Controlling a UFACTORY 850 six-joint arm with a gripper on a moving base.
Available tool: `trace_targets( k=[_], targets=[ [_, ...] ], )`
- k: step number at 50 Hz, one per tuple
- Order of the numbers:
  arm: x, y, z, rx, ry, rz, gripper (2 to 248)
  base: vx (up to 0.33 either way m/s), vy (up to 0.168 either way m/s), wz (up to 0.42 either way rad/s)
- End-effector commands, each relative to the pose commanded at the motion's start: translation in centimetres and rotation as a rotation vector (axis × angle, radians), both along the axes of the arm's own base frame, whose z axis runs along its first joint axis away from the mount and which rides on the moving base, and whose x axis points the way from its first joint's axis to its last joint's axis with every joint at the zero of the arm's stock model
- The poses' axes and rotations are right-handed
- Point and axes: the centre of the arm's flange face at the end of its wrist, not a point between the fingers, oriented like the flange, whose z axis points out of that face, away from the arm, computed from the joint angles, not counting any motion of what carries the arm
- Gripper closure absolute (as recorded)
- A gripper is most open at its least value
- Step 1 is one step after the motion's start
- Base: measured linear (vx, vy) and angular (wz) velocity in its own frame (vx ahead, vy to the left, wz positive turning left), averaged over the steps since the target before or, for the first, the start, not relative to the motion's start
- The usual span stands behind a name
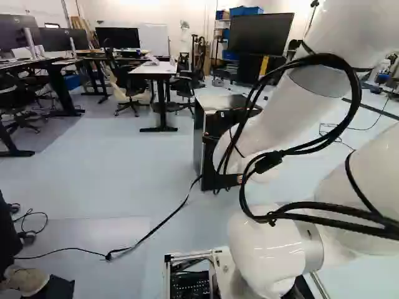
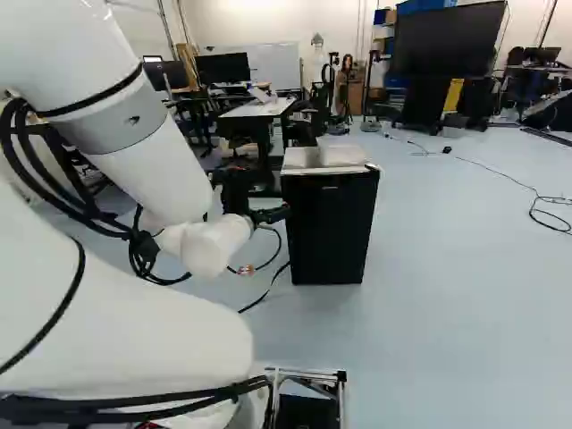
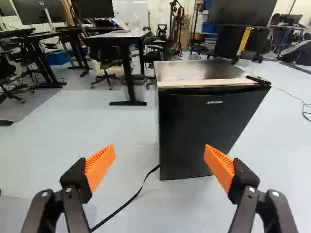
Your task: Open the fridge door
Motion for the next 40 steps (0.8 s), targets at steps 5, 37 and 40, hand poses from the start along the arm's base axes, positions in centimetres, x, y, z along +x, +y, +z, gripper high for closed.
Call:
trace_targets(
  k=[5, 37, 40],
  targets=[
    [0.0, 0.0, 0.0, 0.0, 0.0, 0.0, 3, 0.0, 0.0, 0.0],
    [0.9, 0.0, 0.1, 0.0, 0.004, 0.0, 3, 0.0, 0.0, 0.0],
    [1.1, 0.0, 0.2, 0.0, 0.005, 0.0, 3, 0.0, 0.0, 0.0]
  ],
)
